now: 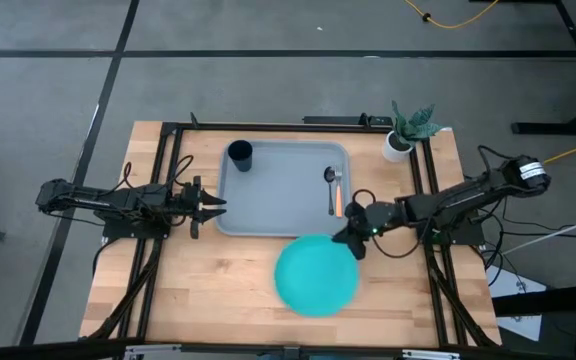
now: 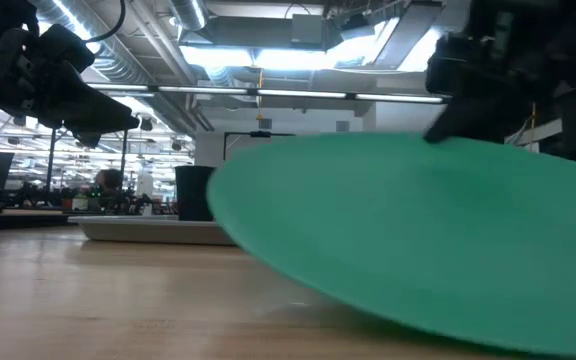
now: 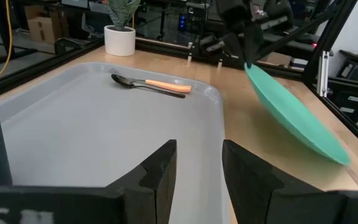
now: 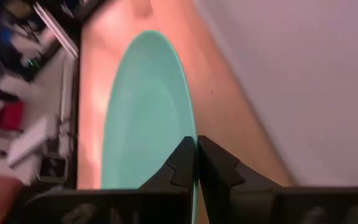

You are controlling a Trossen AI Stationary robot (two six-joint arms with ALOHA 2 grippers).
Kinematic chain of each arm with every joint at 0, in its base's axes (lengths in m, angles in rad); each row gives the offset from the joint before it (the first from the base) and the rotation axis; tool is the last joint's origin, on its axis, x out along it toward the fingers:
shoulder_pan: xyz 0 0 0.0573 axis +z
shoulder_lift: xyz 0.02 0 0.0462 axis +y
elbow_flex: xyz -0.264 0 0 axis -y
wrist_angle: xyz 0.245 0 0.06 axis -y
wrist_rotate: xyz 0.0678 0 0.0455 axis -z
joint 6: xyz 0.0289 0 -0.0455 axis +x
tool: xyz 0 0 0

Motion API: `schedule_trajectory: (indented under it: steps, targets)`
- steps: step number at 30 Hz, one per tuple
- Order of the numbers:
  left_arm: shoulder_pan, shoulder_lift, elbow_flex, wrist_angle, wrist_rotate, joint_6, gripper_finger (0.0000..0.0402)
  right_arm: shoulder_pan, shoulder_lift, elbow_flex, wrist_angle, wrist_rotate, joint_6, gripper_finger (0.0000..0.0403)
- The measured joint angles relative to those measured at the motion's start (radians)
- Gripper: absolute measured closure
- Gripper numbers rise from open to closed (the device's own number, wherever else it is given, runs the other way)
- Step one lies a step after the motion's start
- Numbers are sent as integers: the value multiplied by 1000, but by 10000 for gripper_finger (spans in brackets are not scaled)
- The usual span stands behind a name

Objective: Pick and place plate/cup/fork/spoon on tray
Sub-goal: Put the blue plate on the serving tray to the left of the black spoon

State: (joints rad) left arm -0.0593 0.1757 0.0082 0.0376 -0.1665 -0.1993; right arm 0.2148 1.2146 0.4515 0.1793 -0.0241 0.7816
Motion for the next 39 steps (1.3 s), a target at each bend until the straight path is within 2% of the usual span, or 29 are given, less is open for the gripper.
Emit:
schedule_trajectory:
  steps: [9,21,31,39]
  targets:
    - [0,0,0,0,0,0,280,-141,0,0,221,30,9,385]
    - [0,0,0,0,0,0,280,-301,51,1,348,361,54,385]
    - [0,0,0,0,0,0,280,-361,195,1,445,391,41,386]
    - [0,0,0,0,0,0,280,-368,226,1,454,450,-14,386]
